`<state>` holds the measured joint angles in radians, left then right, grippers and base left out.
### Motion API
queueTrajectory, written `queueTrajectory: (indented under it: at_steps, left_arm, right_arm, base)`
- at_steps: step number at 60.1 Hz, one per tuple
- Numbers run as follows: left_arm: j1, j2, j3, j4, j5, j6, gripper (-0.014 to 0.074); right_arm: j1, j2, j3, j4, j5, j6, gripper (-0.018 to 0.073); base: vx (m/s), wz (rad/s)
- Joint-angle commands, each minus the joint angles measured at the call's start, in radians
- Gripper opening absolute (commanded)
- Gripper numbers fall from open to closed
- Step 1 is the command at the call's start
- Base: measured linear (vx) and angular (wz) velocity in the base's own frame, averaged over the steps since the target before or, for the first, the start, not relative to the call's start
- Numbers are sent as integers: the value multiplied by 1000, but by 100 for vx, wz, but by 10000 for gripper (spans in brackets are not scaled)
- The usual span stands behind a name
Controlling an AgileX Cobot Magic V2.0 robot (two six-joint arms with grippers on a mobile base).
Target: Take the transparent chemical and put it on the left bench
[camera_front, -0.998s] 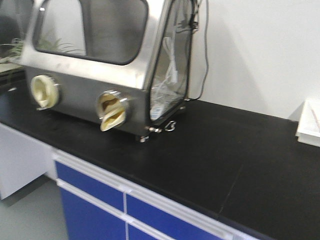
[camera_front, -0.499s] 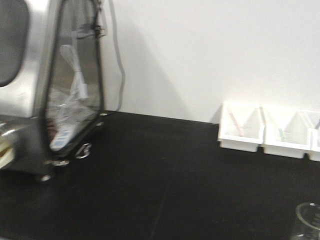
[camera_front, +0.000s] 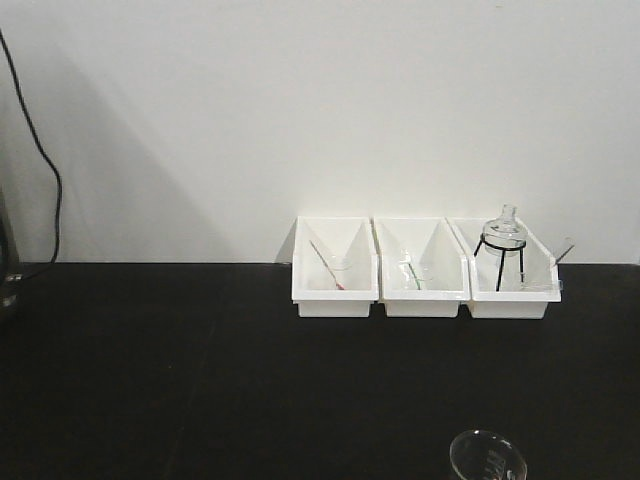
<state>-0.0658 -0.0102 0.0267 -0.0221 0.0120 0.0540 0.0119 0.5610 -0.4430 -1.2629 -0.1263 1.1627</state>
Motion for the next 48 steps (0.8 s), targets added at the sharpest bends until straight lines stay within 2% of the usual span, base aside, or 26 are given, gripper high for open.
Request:
queueTrajectory:
  at_steps: [1, 40, 48]
  left_arm:
    - [-2, -19, 16, -1, -78, -8, -3]
    - [-2, -19, 16, -1, -78, -8, -3]
    - [-2, -19, 16, -1, -78, -8, -3]
  right_arm:
    - [-3, -1, -30, 3, -19, 1, -3]
    - [-3, -1, -30, 3, -20, 1, -3]
    - [-3, -1, -30, 8, -57, 2, -3]
  base:
    - [17, -27]
    - [6, -8]
    - [0, 1]
